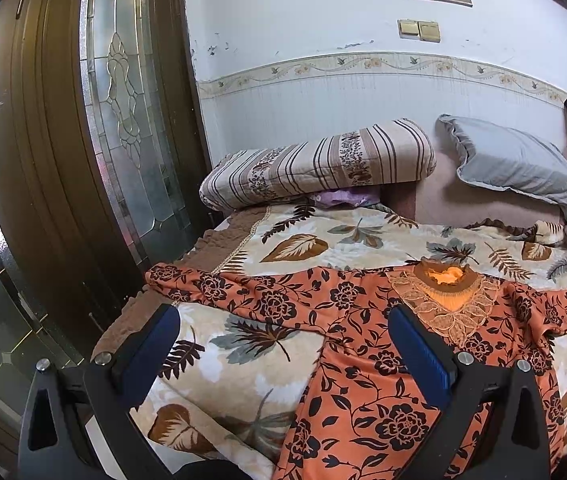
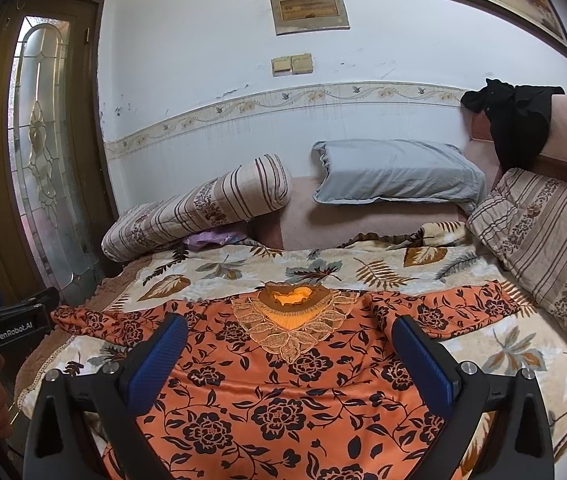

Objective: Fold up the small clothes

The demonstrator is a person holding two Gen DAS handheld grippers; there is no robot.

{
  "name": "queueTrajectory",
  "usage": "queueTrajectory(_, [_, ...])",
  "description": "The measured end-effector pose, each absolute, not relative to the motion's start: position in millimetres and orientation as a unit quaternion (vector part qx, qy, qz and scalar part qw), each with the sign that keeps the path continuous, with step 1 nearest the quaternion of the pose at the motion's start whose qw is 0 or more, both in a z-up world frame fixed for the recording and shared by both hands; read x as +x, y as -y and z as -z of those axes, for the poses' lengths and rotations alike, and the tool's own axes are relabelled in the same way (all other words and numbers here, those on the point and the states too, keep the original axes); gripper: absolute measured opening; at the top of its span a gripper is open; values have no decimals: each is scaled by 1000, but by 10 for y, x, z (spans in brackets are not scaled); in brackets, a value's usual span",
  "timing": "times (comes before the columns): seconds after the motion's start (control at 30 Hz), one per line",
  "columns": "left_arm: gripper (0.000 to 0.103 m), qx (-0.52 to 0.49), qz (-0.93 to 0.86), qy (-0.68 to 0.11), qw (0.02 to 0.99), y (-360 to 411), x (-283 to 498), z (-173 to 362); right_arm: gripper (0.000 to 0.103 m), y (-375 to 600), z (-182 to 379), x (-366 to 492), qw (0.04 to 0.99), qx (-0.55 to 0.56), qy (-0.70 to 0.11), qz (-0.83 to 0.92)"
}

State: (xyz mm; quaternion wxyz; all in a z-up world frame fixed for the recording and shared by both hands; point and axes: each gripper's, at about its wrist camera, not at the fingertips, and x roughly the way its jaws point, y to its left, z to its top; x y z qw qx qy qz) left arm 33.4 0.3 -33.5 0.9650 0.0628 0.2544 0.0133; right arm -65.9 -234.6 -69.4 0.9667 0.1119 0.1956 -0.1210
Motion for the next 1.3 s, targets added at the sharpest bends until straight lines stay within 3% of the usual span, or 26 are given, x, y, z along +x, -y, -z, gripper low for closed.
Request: queueTrajectory(1.3, [103, 71, 11, -266, 961, 149, 394, 445, 103, 2458, 869, -479, 948, 126, -246, 159])
